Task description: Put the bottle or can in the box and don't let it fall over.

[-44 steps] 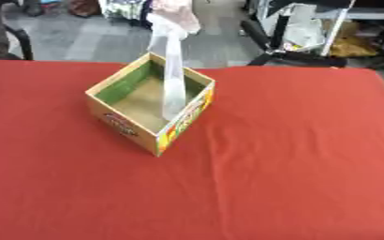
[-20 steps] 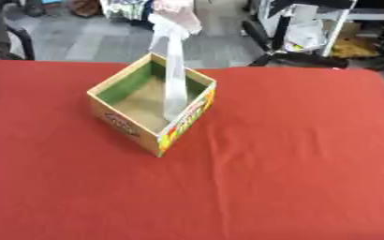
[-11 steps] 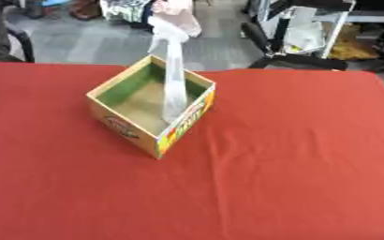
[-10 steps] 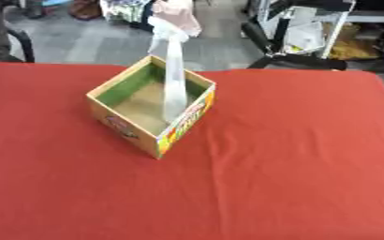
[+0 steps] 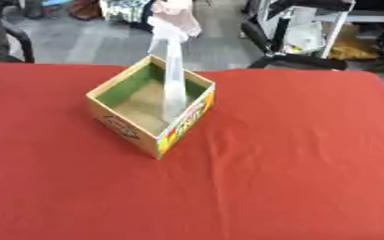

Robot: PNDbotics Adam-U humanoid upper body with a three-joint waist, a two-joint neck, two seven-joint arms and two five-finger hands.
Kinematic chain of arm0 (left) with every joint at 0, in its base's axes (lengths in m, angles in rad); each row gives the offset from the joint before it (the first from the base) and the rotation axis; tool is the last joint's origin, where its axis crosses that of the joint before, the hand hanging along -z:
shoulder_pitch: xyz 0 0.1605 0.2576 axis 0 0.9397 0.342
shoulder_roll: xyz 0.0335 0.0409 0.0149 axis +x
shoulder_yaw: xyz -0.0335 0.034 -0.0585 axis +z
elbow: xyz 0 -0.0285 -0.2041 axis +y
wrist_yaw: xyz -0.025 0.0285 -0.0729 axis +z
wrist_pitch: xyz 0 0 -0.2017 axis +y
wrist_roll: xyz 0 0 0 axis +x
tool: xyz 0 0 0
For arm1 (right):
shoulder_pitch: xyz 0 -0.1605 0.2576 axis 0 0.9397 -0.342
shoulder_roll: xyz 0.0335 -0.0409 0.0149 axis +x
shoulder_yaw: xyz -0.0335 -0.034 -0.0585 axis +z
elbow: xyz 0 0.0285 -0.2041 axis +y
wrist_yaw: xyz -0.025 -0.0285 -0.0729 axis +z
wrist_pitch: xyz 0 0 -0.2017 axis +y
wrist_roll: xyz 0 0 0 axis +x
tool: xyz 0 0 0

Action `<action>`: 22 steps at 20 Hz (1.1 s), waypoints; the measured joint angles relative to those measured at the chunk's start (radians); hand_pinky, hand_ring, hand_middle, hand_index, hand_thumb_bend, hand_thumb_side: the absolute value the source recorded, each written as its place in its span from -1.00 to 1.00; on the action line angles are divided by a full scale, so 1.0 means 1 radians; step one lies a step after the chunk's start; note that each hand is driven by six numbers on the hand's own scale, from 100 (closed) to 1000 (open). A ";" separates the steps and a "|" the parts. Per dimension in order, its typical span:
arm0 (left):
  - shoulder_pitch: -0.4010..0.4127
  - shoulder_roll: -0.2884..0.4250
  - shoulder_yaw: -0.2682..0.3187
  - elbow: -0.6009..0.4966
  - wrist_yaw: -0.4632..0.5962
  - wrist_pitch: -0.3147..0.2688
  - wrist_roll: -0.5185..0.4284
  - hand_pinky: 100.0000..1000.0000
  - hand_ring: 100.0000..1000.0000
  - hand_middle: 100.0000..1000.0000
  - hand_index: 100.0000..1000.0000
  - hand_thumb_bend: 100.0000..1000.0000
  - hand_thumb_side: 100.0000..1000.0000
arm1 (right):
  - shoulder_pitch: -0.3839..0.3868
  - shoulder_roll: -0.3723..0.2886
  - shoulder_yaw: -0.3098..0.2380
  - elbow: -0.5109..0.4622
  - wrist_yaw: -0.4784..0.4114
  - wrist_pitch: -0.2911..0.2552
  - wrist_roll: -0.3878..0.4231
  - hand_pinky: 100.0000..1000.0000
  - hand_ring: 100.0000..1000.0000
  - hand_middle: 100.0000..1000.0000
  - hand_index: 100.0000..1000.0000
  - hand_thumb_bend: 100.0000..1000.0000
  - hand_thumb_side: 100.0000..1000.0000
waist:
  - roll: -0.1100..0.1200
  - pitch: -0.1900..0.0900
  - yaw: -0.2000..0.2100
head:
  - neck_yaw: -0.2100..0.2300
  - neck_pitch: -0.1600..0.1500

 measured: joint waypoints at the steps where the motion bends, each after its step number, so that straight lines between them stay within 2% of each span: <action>1: 0.000 0.000 0.000 -0.001 0.000 0.000 0.000 0.38 1.00 1.00 1.00 -0.77 1.00 | 0.000 0.000 0.000 -0.002 0.000 0.000 0.000 0.64 1.00 1.00 0.76 -1.00 -0.06 | 0.000 0.000 0.000 | 0.000 0.000; 22: 0.000 0.000 0.000 -0.002 0.000 0.004 0.002 0.38 1.00 1.00 1.00 -0.78 1.00 | 0.000 0.000 0.000 -0.009 0.000 0.004 -0.003 0.64 1.00 1.00 0.76 -1.00 -0.06 | 0.000 -0.001 0.004 | 0.001 -0.008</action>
